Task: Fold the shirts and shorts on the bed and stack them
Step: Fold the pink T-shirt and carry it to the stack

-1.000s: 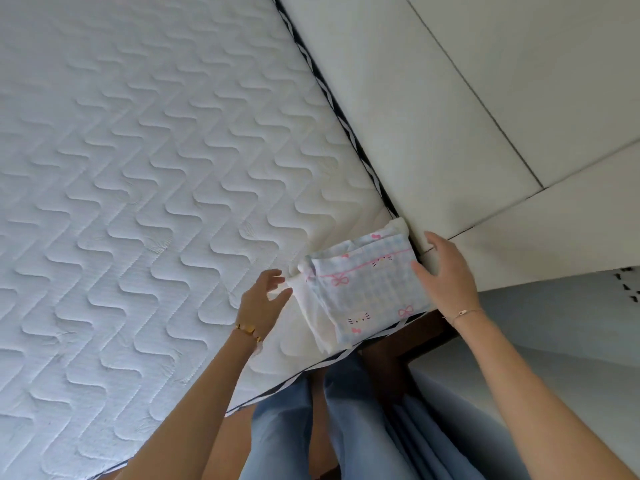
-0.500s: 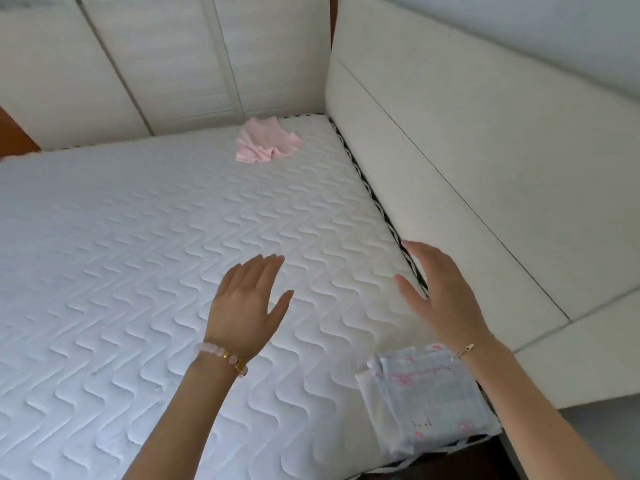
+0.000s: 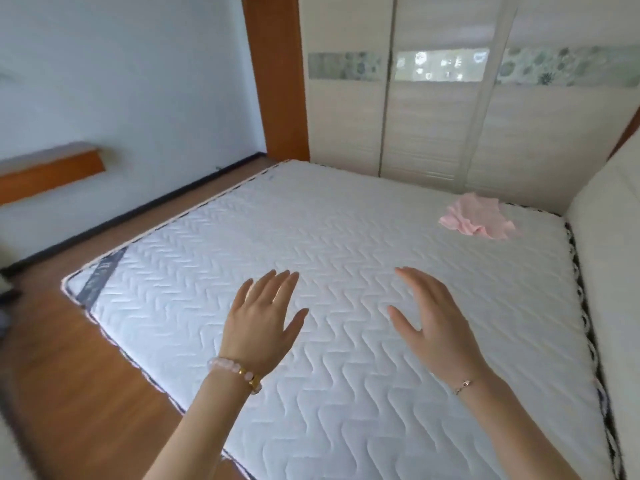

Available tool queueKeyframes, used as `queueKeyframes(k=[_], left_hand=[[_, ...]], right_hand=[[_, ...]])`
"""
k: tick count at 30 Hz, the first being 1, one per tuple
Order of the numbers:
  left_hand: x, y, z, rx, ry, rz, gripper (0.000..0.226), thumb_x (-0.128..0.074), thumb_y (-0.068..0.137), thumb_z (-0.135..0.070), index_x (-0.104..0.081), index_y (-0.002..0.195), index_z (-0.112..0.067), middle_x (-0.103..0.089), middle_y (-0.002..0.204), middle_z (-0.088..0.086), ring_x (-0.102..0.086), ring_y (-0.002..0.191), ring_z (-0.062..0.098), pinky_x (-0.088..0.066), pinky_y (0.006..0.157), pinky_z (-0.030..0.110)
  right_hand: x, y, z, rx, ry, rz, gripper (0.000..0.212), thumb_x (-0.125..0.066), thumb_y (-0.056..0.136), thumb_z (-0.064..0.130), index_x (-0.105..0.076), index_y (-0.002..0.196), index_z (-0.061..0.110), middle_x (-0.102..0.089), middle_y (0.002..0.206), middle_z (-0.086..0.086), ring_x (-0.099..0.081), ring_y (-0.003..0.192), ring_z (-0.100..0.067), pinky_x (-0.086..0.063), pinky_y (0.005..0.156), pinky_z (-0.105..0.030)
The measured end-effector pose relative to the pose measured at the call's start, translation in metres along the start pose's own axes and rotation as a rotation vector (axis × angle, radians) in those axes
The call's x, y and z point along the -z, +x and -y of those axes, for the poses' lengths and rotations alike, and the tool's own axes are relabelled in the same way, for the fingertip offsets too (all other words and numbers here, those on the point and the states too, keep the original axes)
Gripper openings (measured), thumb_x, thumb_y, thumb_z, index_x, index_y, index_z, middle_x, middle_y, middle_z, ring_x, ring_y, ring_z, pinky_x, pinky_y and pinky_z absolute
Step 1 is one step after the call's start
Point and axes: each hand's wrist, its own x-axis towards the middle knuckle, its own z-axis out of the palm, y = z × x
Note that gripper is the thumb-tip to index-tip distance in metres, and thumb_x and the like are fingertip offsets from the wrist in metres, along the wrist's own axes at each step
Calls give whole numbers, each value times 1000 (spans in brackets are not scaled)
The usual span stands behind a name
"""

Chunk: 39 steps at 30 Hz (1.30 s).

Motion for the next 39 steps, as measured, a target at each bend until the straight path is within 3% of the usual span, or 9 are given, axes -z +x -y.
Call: queueKeyframes(k=[11,17,20,29,39], left_hand=[[66,-94,111,437,273,-27,56,-36,88,-52,-55,127,-18,-62,125,0,-55,120,23,-41,101,43],[86,-128,200,585,321,-88,56,-34,88,-51,-54,126,-16,-63,123,2,-56,119,25,-44,99,47],[90,-138,255,638,346,-106,54,-37,87,-51,-52,128,-18,-62,124,1,-55,120,24,-43,100,46],[130,-154,422,753,426,-125,56,-34,88,-50,-54,127,-17,-62,123,0,-55,119,23,-44,99,45],[126,-178,598,912,459,-155,56,-34,88,-49,-52,130,-16,-60,126,1,-55,119,24,-42,99,43]], right_hand=[[-90,63,119,351,186,148,56,-39,86,46,-49,132,15,-52,133,-1,-38,123,-9,-21,102,-11],[-164,101,202,479,244,204,59,-38,85,48,-48,134,16,-52,134,0,-39,122,-8,-35,100,-22],[-206,125,248,530,263,233,60,-38,85,48,-48,133,15,-52,134,0,-38,122,-8,-27,100,-14],[-311,202,388,559,369,273,55,-50,88,39,-42,138,18,-47,139,2,-37,128,-9,-26,103,-17],[-462,290,519,648,409,402,53,-57,90,30,-40,139,24,-45,139,9,-35,126,-5,-22,95,-8]])
